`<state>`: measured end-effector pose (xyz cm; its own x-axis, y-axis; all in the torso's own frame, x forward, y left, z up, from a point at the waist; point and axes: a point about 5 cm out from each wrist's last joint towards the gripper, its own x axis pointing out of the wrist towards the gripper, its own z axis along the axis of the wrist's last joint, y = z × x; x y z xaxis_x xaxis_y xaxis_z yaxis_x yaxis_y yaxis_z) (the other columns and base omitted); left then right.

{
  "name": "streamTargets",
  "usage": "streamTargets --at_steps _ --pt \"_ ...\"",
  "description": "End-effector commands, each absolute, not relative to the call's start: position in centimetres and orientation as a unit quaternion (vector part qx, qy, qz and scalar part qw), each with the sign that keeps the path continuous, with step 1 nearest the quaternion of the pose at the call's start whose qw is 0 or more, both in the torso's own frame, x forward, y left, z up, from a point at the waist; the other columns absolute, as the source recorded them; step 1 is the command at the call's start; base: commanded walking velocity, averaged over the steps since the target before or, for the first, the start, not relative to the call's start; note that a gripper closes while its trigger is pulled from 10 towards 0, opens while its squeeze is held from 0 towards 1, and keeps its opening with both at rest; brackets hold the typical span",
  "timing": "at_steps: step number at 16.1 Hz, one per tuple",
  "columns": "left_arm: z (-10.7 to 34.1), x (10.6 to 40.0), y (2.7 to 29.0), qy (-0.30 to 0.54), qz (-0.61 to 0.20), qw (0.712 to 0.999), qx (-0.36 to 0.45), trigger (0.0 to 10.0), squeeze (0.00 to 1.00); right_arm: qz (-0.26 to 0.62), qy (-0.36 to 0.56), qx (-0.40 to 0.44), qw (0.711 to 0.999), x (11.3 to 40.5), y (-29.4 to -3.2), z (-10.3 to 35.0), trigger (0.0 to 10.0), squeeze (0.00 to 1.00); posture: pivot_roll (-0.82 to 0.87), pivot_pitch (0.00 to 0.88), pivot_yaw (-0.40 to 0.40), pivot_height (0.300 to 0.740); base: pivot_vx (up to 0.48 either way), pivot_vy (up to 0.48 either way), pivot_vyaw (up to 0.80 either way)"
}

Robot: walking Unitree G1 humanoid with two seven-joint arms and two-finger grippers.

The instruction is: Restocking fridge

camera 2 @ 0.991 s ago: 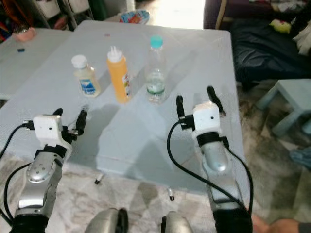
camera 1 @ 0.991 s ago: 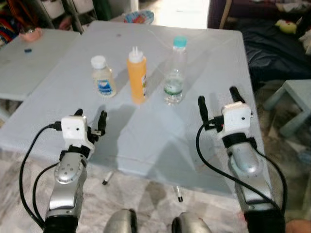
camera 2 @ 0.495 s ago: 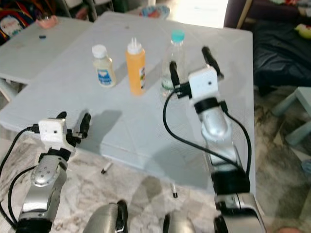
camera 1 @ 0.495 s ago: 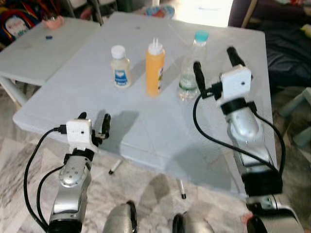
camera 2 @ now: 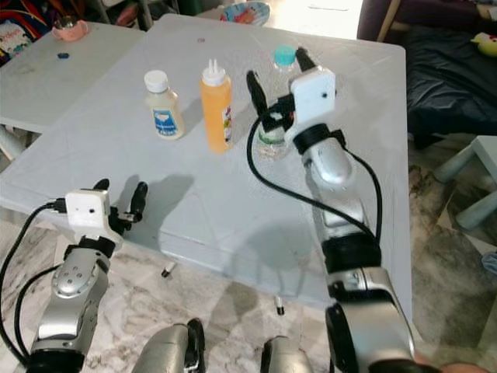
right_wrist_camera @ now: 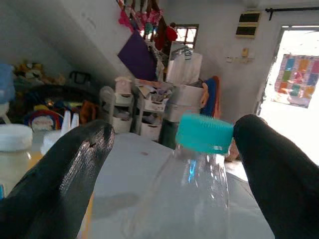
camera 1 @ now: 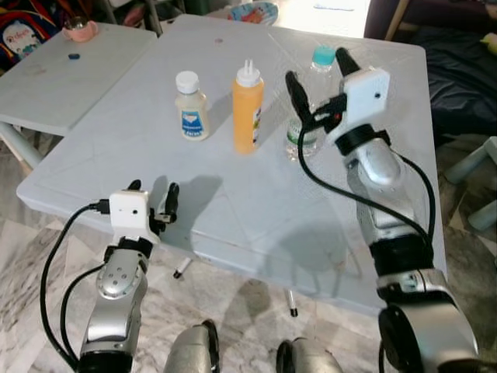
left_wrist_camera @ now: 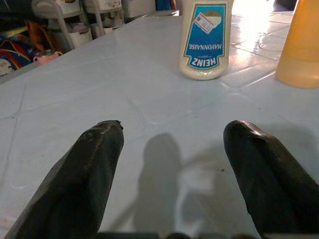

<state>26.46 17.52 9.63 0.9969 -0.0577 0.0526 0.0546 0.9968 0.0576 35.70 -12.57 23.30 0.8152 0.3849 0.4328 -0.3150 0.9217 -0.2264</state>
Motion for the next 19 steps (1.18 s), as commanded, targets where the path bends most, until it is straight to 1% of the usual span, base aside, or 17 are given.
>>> streamTargets --at_steps 1,4,6,7,11,19 --pt "9.8 26.4 17.8 -0.028 -0.022 0.999 0.033 10.0 0.0 0.188 -0.242 -0.055 0.95 36.1 -12.4 23.9 10.0 0.0 0.06 0.145 0.022 0.74 0.0 0.0 0.0" --pt "9.8 26.3 17.7 -0.026 -0.026 0.999 0.032 10.0 0.0 0.178 -0.24 -0.058 0.952 36.6 -12.5 24.2 10.0 0.0 0.06 0.146 0.025 0.74 0.0 0.0 0.0" --pt "9.7 26.3 17.5 -0.024 -0.029 0.999 0.032 10.0 0.0 0.173 -0.226 -0.049 0.958 37.0 -12.6 24.2 3.6 0.0 0.05 0.146 0.025 0.74 0.0 0.0 0.0" --pt "9.7 26.4 17.5 -0.023 -0.03 0.999 0.031 10.0 0.0 0.17 -0.219 -0.047 0.96 37.2 -12.7 24.2 0.0 0.0 0.05 0.146 0.024 0.74 0.0 0.0 0.0" --pt "9.6 26.4 17.3 -0.02 -0.036 0.999 0.027 10.0 0.0 0.157 -0.204 -0.047 0.965 37.9 -12.9 24.5 0.0 0.0 0.05 0.146 0.023 0.74 0.0 0.0 0.0" --pt "9.4 26.4 17.2 -0.014 -0.037 0.999 0.028 10.0 0.0 0.149 -0.194 -0.077 0.967 38.7 -12.9 25.2 0.0 0.0 0.05 0.14 0.023 0.74 0.0 0.0 0.0"
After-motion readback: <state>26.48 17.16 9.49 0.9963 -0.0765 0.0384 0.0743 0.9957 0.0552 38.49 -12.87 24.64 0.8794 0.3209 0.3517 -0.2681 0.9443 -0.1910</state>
